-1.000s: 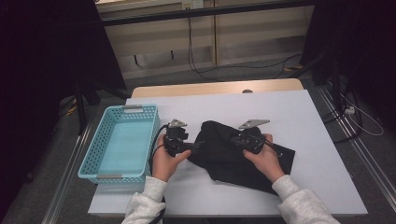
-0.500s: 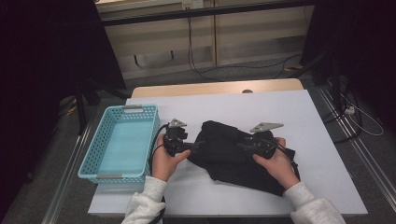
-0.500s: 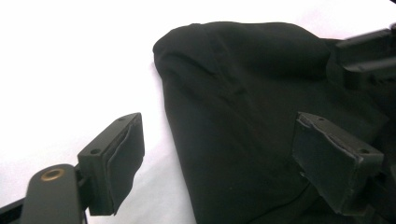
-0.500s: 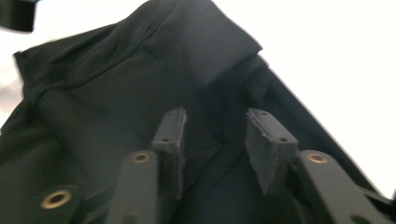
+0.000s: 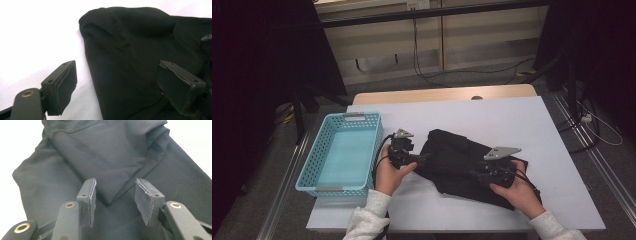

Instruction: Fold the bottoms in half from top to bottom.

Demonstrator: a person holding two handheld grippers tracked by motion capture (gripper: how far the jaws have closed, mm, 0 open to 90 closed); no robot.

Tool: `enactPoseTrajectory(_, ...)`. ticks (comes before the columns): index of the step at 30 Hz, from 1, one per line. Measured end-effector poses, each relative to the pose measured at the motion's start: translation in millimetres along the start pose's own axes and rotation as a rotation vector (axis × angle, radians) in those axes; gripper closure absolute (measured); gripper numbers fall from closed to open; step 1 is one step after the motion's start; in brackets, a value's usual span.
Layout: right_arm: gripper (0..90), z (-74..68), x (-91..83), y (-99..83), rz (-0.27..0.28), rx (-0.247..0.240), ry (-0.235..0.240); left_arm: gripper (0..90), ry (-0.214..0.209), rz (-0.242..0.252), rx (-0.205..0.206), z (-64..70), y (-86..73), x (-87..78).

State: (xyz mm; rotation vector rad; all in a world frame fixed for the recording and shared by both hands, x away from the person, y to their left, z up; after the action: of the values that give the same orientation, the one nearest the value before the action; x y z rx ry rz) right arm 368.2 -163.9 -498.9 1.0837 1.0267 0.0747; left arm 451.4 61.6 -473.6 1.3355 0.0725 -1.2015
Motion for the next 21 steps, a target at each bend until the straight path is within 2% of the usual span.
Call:
enactPoseTrajectory(5,52.3,-5.9,8.7,-5.2,-0.027,-0.025,0.009,16.7,0.001,-0.019,0.003,-1.3,-2.7,2.1)
enactPoseTrajectory(7,63.1,-7.4,11.2,-5.5,-0.022,-0.04,0.003,16.8,0.004,-0.019,0.005,-1.9,-2.7,2.0)
enactPoseTrajectory(10,73.2,-10.0,12.4,-4.0,-0.018,-0.059,0.015,16.5,0.004,-0.015,-0.002,-2.8,-2.0,1.4)
enactPoseTrajectory(14,79.2,-7.3,13.8,-3.3,-0.01,-0.043,0.018,16.0,0.007,-0.02,0.0,-4.0,-2.2,1.2)
enactPoseTrajectory(21,85.6,-8.5,14.5,-2.8,-0.006,-0.048,0.035,15.8,0.008,-0.021,-0.005,-4.1,-2.4,2.0)
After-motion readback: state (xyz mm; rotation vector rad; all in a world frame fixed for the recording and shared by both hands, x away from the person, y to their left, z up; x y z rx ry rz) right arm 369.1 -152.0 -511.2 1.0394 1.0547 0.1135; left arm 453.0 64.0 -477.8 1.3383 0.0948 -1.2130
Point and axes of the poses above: each handheld gripper's, and its own axes: x roughly forward along the jaws, y roughly out of its top, z roughly to its right, the point moved 7 cm from there along x, roughly forward along the jaws, and after that the axes turned 11 degrees about -x, right-handed, at the moved point
